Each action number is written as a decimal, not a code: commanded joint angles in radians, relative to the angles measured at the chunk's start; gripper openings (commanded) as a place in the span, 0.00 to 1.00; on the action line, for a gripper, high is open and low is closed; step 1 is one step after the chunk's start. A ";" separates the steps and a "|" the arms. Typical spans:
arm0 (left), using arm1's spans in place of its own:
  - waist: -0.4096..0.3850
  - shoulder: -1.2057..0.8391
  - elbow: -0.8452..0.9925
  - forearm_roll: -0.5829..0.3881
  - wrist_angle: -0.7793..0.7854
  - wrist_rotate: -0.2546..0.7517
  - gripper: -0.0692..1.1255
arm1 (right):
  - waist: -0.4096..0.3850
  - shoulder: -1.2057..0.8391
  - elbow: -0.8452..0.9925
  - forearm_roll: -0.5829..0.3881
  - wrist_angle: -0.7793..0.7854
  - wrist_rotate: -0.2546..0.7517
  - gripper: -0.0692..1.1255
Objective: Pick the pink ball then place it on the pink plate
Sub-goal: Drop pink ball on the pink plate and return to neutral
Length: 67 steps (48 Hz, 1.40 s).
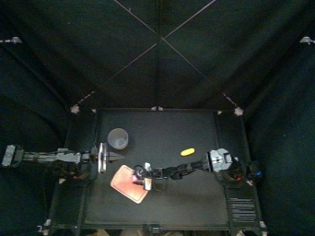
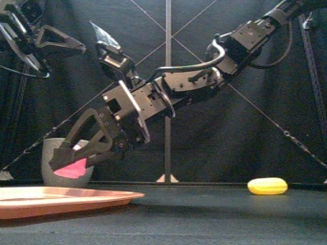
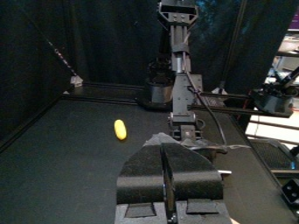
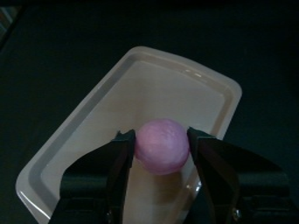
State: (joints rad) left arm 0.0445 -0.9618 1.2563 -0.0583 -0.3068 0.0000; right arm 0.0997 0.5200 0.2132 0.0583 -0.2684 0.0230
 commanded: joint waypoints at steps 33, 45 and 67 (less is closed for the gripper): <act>-0.002 0.005 -0.005 -0.002 -0.009 -0.003 0.05 | -0.051 -0.160 0.179 0.044 -0.225 -0.008 0.87; 0.000 0.005 0.005 -0.002 -0.009 0.000 0.06 | -0.098 -0.308 0.383 0.055 -0.448 -0.008 0.87; 0.000 0.005 0.041 -0.002 -0.009 -0.002 0.06 | -0.137 -0.554 0.591 0.052 -0.477 -0.009 0.87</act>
State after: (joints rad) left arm 0.0430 -0.9618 1.3070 -0.0583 -0.3068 -0.0015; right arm -0.0291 0.0383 0.7931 0.1135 -0.7394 0.0153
